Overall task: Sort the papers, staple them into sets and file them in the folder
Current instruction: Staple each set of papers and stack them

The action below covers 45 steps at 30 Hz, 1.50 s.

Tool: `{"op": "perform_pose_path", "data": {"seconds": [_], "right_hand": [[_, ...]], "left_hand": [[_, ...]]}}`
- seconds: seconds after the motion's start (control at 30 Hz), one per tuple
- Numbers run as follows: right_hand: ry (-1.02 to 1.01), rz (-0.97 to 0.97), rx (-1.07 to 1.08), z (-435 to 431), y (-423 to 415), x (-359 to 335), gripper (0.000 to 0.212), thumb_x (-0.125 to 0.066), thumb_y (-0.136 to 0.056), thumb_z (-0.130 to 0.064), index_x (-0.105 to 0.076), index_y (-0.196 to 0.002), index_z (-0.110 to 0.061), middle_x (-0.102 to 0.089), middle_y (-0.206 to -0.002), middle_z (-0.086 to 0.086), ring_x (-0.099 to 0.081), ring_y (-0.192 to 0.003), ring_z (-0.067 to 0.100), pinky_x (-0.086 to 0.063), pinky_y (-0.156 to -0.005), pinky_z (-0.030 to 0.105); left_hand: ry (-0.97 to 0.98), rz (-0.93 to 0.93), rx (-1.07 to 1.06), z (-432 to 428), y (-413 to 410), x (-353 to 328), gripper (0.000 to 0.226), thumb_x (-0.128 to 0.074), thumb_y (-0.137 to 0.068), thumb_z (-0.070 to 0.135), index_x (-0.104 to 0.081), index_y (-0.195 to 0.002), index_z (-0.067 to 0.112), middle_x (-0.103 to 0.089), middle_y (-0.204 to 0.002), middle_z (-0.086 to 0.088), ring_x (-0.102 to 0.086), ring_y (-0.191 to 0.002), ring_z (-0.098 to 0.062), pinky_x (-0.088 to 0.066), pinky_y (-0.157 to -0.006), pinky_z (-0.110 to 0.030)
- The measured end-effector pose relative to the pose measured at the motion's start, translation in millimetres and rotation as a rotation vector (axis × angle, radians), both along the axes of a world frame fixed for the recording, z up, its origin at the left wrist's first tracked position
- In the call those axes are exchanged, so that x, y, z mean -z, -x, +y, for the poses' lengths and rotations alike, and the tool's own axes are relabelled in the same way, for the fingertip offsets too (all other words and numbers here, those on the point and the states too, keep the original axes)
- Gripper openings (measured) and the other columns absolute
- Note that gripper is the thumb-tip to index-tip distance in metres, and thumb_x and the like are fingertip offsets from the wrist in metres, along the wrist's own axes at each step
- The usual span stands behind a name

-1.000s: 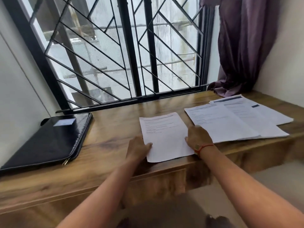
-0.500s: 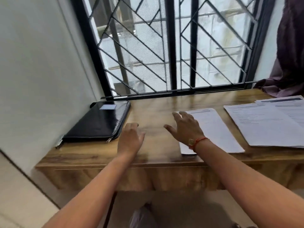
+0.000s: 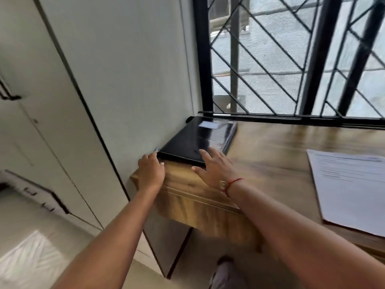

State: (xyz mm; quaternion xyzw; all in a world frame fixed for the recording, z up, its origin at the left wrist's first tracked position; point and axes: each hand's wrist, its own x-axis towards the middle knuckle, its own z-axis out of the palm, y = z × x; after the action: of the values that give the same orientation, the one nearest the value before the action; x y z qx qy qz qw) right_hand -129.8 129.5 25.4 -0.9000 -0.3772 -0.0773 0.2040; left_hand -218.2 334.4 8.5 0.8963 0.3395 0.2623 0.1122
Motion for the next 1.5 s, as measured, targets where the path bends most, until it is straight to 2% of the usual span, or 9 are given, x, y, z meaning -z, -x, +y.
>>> {"op": "perform_pose_path", "data": {"seconds": [0.2, 0.47, 0.8, 0.97, 1.07, 1.17, 1.33, 1.43, 1.5], "right_hand": [[0.023, 0.019, 0.003, 24.8, -0.6, 12.5, 0.068, -0.044, -0.095, -0.060, -0.032, -0.151, -0.024, -0.024, -0.160, 0.012, -0.021, -0.148, 0.029, -0.024, -0.117, 0.047], [-0.023, -0.035, 0.005, 19.1, -14.6, 18.2, 0.059, -0.049, -0.095, -0.056, -0.043, -0.141, -0.020, -0.036, -0.154, 0.009, -0.033, -0.143, 0.027, -0.030, -0.114, 0.044], [-0.092, -0.016, 0.060, -5.5, -20.3, 19.5, 0.057, -0.052, -0.095, -0.053, -0.047, -0.141, -0.019, -0.041, -0.151, 0.005, -0.040, -0.138, 0.025, -0.037, -0.108, 0.042], [-0.151, -0.028, 0.091, -36.8, -19.5, 13.3, 0.045, -0.056, -0.095, -0.046, -0.057, -0.127, -0.013, -0.056, -0.131, 0.006, -0.055, -0.118, 0.030, -0.047, -0.097, 0.043], [-0.186, -0.033, 0.125, -63.4, -20.5, 12.2, 0.043, -0.056, -0.095, -0.044, -0.059, -0.124, -0.013, -0.059, -0.127, 0.009, -0.058, -0.114, 0.030, -0.049, -0.095, 0.044], [-0.233, -0.027, 0.184, -90.8, -20.8, 8.3, 0.043, -0.055, -0.096, -0.042, -0.060, -0.125, -0.011, -0.060, -0.127, 0.010, -0.060, -0.111, 0.031, -0.052, -0.091, 0.043], [-0.297, 0.000, 0.327, -150.0, -22.4, 4.1, 0.042, -0.053, -0.099, -0.042, -0.064, -0.121, -0.009, -0.065, -0.119, 0.010, -0.062, -0.105, 0.029, -0.050, -0.082, 0.036], [-0.362, 0.099, 0.415, -188.8, -26.6, 3.2, 0.040, -0.049, -0.100, -0.045, -0.069, -0.098, -0.010, -0.070, -0.094, 0.008, -0.064, -0.090, 0.029, -0.041, -0.068, 0.032], [-0.449, 0.243, 0.438, -209.6, -31.7, 3.8, 0.046, -0.047, -0.099, -0.051, -0.066, -0.081, -0.012, -0.068, -0.076, 0.004, -0.063, -0.077, 0.027, -0.043, -0.064, 0.034]], "left_hand": [[0.060, 0.083, -0.036, 40.8, -9.9, 9.7, 0.029, -0.062, -0.096, 0.020, -0.059, -0.113, -0.003, -0.064, -0.118, -0.026, -0.057, -0.113, -0.043, -0.042, -0.095, -0.045], [-0.018, 0.075, -0.080, 55.2, -33.1, 11.3, 0.022, -0.059, -0.096, 0.017, -0.064, -0.108, -0.002, -0.068, -0.109, -0.024, -0.062, -0.104, -0.043, -0.045, -0.085, -0.043], [0.080, -0.202, -0.118, 49.6, -20.8, 13.1, 0.015, -0.065, -0.089, 0.008, -0.068, -0.091, -0.006, -0.070, -0.090, -0.028, -0.065, -0.087, -0.046, -0.047, -0.073, -0.046], [0.031, -0.304, -0.139, 36.0, -3.5, 6.8, 0.010, -0.066, -0.086, 0.007, -0.069, -0.086, -0.004, -0.070, -0.083, -0.026, -0.065, -0.077, -0.044, -0.050, -0.068, -0.047], [0.023, -0.378, -0.105, 5.1, 0.8, -6.6, 0.012, -0.066, -0.088, 0.010, -0.068, -0.085, -0.001, -0.070, -0.083, -0.024, -0.063, -0.079, -0.043, -0.046, -0.067, -0.045], [0.059, -0.477, 0.031, -51.4, -6.2, -18.0, 0.013, -0.070, -0.088, 0.011, -0.073, -0.097, 0.001, -0.073, -0.091, -0.019, -0.066, -0.085, -0.038, -0.048, -0.074, -0.040], [0.249, -0.503, 0.307, -169.7, -35.8, -14.8, 0.023, -0.074, -0.088, 0.019, -0.074, -0.107, 0.006, -0.076, -0.099, -0.008, -0.070, -0.091, -0.022, -0.049, -0.084, -0.027], [0.423, -0.477, 0.426, -235.0, -51.2, -8.0, 0.023, -0.076, -0.086, 0.021, -0.075, -0.106, 0.008, -0.076, -0.096, -0.005, -0.071, -0.088, -0.016, -0.046, -0.079, -0.019], [0.484, -0.456, 0.471, -270.7, -56.8, -4.8, 0.018, -0.077, -0.086, 0.024, -0.075, -0.099, 0.012, -0.076, -0.089, -0.001, -0.070, -0.082, -0.012, -0.042, -0.072, -0.015]]}}
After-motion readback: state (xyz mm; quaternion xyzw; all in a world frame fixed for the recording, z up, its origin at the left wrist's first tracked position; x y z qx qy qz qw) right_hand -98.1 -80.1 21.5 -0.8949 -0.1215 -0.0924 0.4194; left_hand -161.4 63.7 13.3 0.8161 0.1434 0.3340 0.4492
